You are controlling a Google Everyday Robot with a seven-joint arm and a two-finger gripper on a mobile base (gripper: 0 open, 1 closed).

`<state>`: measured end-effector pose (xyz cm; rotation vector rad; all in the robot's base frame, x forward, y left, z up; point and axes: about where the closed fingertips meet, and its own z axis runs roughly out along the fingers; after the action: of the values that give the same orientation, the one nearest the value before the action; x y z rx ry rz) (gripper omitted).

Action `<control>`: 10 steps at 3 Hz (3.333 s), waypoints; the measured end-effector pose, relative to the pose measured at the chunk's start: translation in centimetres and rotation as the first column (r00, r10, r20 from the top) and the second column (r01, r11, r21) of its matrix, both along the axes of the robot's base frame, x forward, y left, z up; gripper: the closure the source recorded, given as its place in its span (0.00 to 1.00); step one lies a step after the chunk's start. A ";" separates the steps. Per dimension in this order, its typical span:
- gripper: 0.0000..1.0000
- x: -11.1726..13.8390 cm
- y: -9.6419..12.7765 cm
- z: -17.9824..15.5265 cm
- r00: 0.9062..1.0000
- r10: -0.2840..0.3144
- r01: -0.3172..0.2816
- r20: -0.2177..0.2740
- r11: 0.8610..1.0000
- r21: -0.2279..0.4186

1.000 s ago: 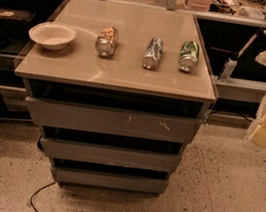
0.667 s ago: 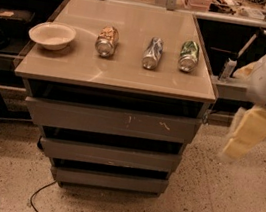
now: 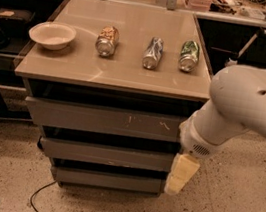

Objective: Open bottom drawer

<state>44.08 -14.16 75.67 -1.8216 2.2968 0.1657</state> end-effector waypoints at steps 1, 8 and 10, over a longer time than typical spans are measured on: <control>0.00 -0.3 0.1 -1.8 1.000 -0.003 0.003 -0.025 1.000 0.004; 0.00 2.9 4.8 -28.0 0.981 -0.062 0.091 -0.185 0.984 0.151; 0.00 3.6 5.7 -40.9 0.962 -0.105 0.148 -0.253 0.977 0.154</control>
Offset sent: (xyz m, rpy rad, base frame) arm -0.0031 0.0023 -0.0243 0.0110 0.0301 -0.0069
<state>47.65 -8.49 34.80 -1.6421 2.4632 0.5793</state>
